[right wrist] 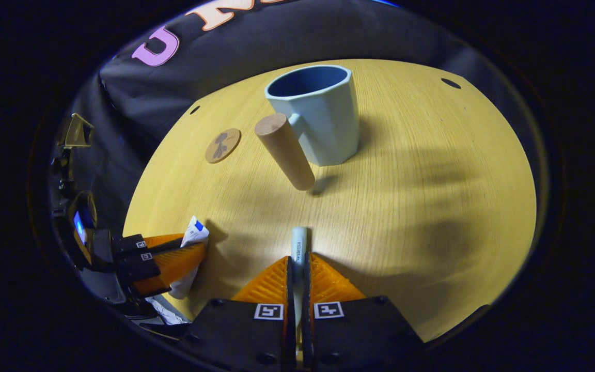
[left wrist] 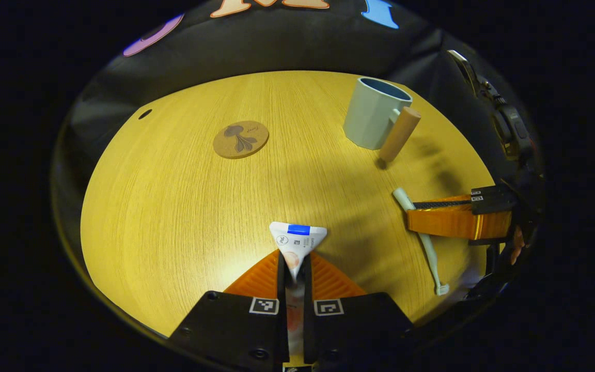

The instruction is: Put the toothbrush and toothpaste on the desktop into the cup, then pick up the cup and place it on the coaster on the desktop.

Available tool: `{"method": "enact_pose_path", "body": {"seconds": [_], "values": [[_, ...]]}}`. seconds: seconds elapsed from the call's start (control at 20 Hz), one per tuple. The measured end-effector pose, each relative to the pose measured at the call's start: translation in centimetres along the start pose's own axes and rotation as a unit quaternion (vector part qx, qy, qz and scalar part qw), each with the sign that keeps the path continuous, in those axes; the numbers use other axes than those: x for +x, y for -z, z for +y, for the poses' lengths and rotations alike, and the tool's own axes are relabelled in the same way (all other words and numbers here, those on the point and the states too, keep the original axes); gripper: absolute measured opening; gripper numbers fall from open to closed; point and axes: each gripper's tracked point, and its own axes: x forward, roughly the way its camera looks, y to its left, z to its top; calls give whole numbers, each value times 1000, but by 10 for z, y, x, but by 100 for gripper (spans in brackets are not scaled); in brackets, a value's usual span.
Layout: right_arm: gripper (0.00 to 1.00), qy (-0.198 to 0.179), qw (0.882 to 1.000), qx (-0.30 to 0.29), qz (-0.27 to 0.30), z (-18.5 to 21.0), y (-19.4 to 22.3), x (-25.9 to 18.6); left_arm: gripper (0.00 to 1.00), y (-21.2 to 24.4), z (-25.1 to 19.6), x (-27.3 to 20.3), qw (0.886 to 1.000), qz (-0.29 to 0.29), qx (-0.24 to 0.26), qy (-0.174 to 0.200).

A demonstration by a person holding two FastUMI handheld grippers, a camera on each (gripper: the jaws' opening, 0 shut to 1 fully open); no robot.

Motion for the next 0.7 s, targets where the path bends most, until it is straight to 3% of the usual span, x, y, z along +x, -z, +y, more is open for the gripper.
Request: {"method": "enact_pose_path", "body": {"seconds": [0.4,0.7], "values": [[5,-43,995,7,-95,30,-43,-47,10,-2,0,-5,997,-1,-50,53],[7,-24,980,27,-196,31,-114,-77,10,-3,1,-8,995,1,-66,74]]}}
